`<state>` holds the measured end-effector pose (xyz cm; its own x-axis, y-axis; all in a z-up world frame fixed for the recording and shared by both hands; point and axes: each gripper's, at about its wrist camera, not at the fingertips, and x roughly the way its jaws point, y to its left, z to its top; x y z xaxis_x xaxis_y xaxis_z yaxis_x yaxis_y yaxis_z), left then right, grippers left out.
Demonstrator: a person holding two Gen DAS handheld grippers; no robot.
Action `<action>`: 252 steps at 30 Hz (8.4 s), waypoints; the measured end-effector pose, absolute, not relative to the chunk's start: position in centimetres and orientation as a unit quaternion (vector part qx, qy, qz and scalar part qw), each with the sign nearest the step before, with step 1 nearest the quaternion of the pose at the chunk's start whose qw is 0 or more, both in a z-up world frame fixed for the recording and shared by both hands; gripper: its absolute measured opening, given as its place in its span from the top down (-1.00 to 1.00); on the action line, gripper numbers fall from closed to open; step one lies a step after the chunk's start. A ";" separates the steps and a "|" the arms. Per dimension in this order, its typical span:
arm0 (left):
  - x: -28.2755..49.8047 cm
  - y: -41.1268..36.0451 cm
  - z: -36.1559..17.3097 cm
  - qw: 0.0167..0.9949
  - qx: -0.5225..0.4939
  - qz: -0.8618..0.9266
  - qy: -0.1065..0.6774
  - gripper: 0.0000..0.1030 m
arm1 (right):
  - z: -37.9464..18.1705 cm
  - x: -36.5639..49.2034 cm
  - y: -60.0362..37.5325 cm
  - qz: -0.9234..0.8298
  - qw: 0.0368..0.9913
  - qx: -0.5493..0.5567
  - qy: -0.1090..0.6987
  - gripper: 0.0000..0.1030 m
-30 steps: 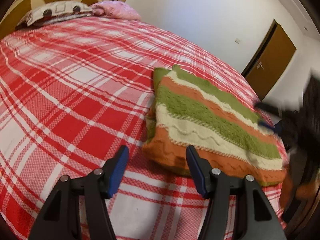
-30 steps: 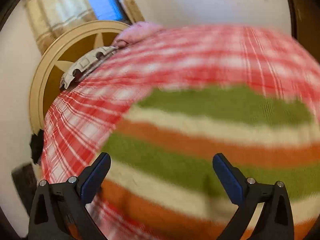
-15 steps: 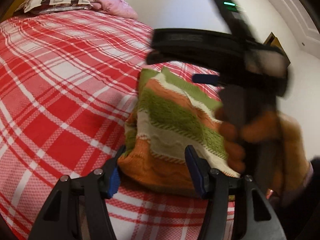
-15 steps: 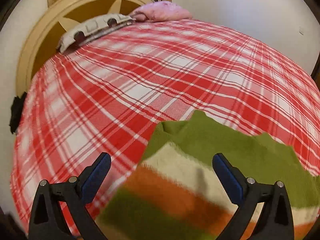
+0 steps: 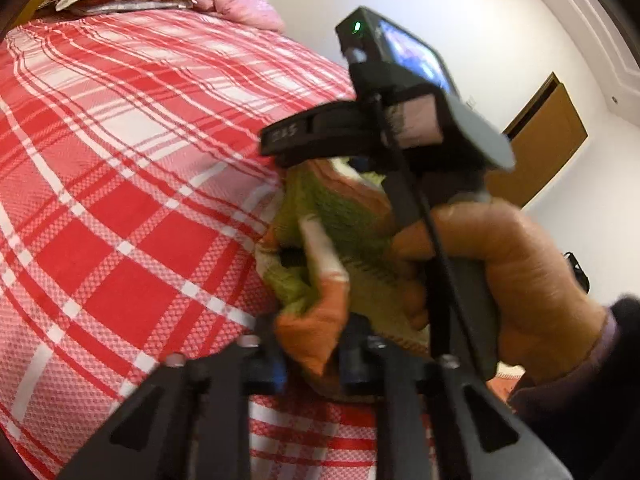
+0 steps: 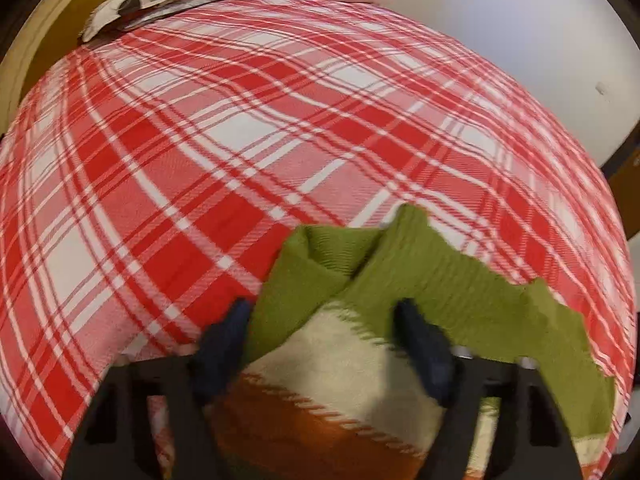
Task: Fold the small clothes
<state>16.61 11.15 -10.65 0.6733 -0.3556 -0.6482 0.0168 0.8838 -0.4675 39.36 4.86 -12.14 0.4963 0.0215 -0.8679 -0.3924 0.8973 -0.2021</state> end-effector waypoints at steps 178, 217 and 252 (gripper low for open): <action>25.7 -11.7 -10.1 0.829 -0.043 -0.215 0.514 -0.49 | -10.5 23.3 -33.5 0.022 0.892 0.194 0.408 -0.51; 13.4 -7.6 -5.8 0.887 0.094 -0.161 0.423 0.32 | -6.1 11.5 -22.5 0.063 0.917 0.137 0.370 0.48; 13.5 9.3 -4.2 0.918 0.033 -0.031 0.394 0.32 | -4.9 14.9 -3.8 0.206 0.909 0.054 0.359 0.48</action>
<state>13.46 9.33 -4.18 0.6880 -0.0315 -0.7250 0.0832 0.9959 0.0357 14.92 -3.83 -4.88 0.6582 0.4123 -0.6299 -0.3349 0.9097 0.2455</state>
